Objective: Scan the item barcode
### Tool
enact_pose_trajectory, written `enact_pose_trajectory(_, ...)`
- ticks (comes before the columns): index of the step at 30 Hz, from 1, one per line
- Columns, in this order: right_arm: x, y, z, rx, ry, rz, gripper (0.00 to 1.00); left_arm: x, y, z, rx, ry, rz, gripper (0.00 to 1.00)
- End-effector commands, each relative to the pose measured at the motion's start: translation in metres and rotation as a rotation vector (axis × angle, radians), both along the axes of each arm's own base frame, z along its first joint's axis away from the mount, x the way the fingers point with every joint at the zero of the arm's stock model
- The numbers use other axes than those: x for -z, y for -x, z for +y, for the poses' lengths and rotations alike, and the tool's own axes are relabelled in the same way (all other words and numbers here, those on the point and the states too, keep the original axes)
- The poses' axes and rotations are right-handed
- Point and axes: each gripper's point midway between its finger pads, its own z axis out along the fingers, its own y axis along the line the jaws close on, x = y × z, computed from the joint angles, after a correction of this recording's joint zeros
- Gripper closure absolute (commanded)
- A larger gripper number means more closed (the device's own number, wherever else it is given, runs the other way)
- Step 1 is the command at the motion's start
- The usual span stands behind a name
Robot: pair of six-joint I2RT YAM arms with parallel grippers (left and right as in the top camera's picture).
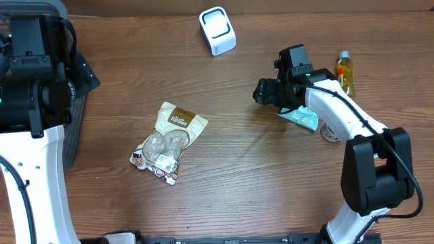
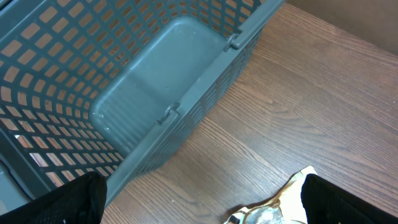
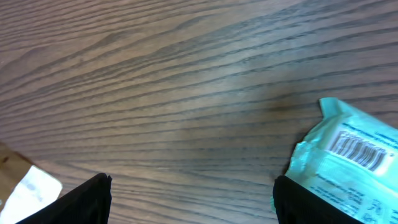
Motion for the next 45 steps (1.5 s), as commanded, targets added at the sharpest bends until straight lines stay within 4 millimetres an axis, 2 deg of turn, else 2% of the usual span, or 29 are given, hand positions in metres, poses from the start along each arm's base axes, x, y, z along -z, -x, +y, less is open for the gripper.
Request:
enact_pose_trajectory(1,-0.006,0.003,0.011,-0.033,-0.056,0.001,0.19,-0.002,-0.001,0.002,-0.015,0.003,-0.013,0.0)
enact_pose_trajectory(8,-0.011,0.01,0.028,-0.075,-0.155,0.029,0.19,-0.002,-0.001,0.002,-0.014,0.003,-0.013,0.0)
enact_pose_trajectory(13,-0.016,0.025,0.046,-0.121,-0.265,0.086,0.21,-0.002,-0.001,0.002,-0.014,0.003,-0.013,0.0)
enact_pose_trajectory(16,-0.023,0.036,0.064,-0.169,-0.341,0.115,0.37,-0.002,-0.001,0.002,-0.015,0.003,-0.013,0.0)
enact_pose_trajectory(18,-0.026,0.043,0.078,-0.203,-0.369,0.128,0.6,-0.002,-0.001,0.002,-0.014,0.003,-0.013,0.01)
enact_pose_trajectory(20,-0.026,0.05,0.093,-0.236,-0.37,0.132,0.76,-0.002,-0.001,0.002,-0.015,0.003,-0.013,0.0)
enact_pose_trajectory(24,-0.028,0.07,0.133,-0.316,-0.369,0.133,0.87,-0.002,-0.001,0.002,-0.014,0.003,-0.013,0.0)
enact_pose_trajectory(26,-0.028,0.078,0.156,-0.338,-0.35,0.115,0.96,-0.002,-0.001,0.002,-0.015,0.003,-0.014,0.0)
enact_pose_trajectory(30,-0.029,0.09,0.2,-0.338,-0.292,0.03,0.96,-0.002,-0.001,0.002,-0.014,0.003,-0.013,0.0)
enact_pose_trajectory(31,-0.032,0.095,0.218,-0.363,-0.284,-0.018,0.96,-0.002,-0.001,0.002,-0.015,0.003,-0.014,0.0)
enact_pose_trajectory(35,-0.042,0.11,0.26,-0.426,-0.25,-0.165,0.96,-0.002,-0.001,0.002,-0.015,0.003,-0.013,0.0)
enact_pose_trajectory(41,-0.045,0.127,0.296,-0.39,-0.162,-0.34,0.96,-0.002,-0.001,0.002,-0.015,0.003,-0.013,0.0)
enact_pose_trajectory(45,-0.024,0.139,0.316,-0.419,-0.149,-0.358,0.96,-0.002,-0.001,0.002,-0.014,0.003,-0.013,0.01)
